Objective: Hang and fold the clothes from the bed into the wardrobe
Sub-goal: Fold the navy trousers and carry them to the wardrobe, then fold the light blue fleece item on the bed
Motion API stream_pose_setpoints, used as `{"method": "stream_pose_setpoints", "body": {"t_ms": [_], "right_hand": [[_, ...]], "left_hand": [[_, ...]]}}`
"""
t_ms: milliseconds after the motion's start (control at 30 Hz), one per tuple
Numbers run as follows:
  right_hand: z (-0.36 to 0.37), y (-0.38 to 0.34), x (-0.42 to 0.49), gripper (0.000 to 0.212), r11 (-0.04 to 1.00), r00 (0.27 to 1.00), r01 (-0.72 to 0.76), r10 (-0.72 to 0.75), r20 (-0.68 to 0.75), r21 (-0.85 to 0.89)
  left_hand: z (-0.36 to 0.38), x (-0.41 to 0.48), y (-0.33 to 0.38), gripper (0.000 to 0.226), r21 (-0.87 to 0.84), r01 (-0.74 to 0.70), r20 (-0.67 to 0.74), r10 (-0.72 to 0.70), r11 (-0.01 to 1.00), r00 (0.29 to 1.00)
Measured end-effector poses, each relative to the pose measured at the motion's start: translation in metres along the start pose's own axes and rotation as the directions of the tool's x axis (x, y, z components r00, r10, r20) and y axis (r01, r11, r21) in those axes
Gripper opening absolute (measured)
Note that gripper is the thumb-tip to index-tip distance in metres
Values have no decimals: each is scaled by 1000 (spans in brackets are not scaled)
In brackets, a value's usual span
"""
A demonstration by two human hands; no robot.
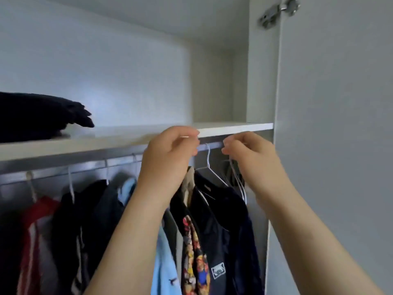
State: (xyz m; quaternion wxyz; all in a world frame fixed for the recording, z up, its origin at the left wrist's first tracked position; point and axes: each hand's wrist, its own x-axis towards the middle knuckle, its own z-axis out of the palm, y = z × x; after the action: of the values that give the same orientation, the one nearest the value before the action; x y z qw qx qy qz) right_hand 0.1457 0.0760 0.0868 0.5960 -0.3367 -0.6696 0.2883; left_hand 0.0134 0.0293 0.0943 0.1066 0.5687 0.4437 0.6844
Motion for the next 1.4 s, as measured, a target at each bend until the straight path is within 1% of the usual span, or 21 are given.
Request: {"method": "stream_pose_setpoints", "body": {"t_ms": [67, 133, 233, 300, 367, 400, 433, 467, 500, 567, 600, 733, 800, 867, 1000, 1033, 1167, 1267, 1300, 1367, 1400], "right_hand": [[-37, 25, -26, 15, 995, 993, -98, 96, -66, -28], [-74, 49, -58, 14, 976, 970, -212, 206, -128, -39], [-126, 81, -115, 11, 920, 901, -392, 380, -210, -17], [-162, 99, -159, 11, 871, 834, -492, 473, -283, 5], [-201, 110, -203, 10, 822, 764, -568, 545, -345, 38], [-222, 113, -225, 10, 795, 722, -602, 578, -380, 66], [-252, 113, -260, 11, 763, 672, -641, 610, -421, 82], [-260, 115, -273, 11, 748, 657, -657, 628, -416, 91], [-275, 115, -292, 11, 721, 624, -684, 657, -423, 111], [-322, 110, -347, 12, 677, 532, -719, 681, -503, 156], [-342, 107, -371, 13, 661, 493, -728, 689, -531, 182], [-413, 93, -465, 12, 580, 306, -768, 704, -642, 270], [-436, 84, -498, 11, 554, 230, -771, 701, -675, 313], [-465, 71, -539, 11, 545, 135, -756, 671, -729, 362], [-514, 45, -605, 12, 542, -42, -708, 607, -794, 452], [-527, 37, -624, 12, 551, -99, -683, 581, -808, 480], [-576, 14, -684, 11, 572, -282, -603, 498, -820, 556], [-618, 1, -724, 11, 591, -402, -558, 421, -813, 582], [-640, -6, -744, 10, 612, -451, -532, 380, -808, 585], [-655, -14, -753, 10, 610, -484, -508, 382, -787, 609], [-673, -20, -767, 10, 628, -528, -481, 349, -774, 611]], "left_hand": [[37, -25, -11, 33, -66, 93, 84, -88, 993, 993], [74, -55, -18, 29, -116, 199, 198, -174, 973, 965], [130, -111, -30, 23, -154, 410, 367, -334, 899, 868], [166, -157, -36, 19, -124, 544, 461, -437, 830, 772], [199, -204, -37, 14, -73, 659, 549, -521, 749, 653], [217, -228, -35, 12, -34, 701, 591, -551, 712, 588], [239, -264, -26, 10, 17, 749, 634, -586, 663, 505], [244, -278, -27, 9, 27, 775, 637, -608, 631, 474], [253, -298, -26, 8, 48, 791, 661, -613, 610, 432], [284, -355, -3, 9, 125, 823, 734, -610, 554, 299], [295, -379, 7, 8, 148, 840, 753, -611, 522, 246], [341, -464, 54, 9, 272, 831, 823, -564, 485, 60], [359, -493, 74, 8, 310, 817, 841, -541, 486, 2], [382, -530, 104, 7, 360, 777, 871, -485, 517, -80], [426, -598, 161, 15, 418, 693, 901, -365, 588, -234], [440, -619, 177, 17, 430, 664, 902, -323, 612, -287], [489, -692, 228, 17, 465, 580, 866, -206, 669, -456], [530, -747, 268, 17, 469, 516, 818, -131, 717, -560], [550, -775, 289, 17, 465, 483, 783, -90, 742, -616], [564, -791, 306, 17, 456, 471, 768, -65, 755, -637], [579, -811, 325, 17, 447, 450, 738, -34, 773, -674]]}}
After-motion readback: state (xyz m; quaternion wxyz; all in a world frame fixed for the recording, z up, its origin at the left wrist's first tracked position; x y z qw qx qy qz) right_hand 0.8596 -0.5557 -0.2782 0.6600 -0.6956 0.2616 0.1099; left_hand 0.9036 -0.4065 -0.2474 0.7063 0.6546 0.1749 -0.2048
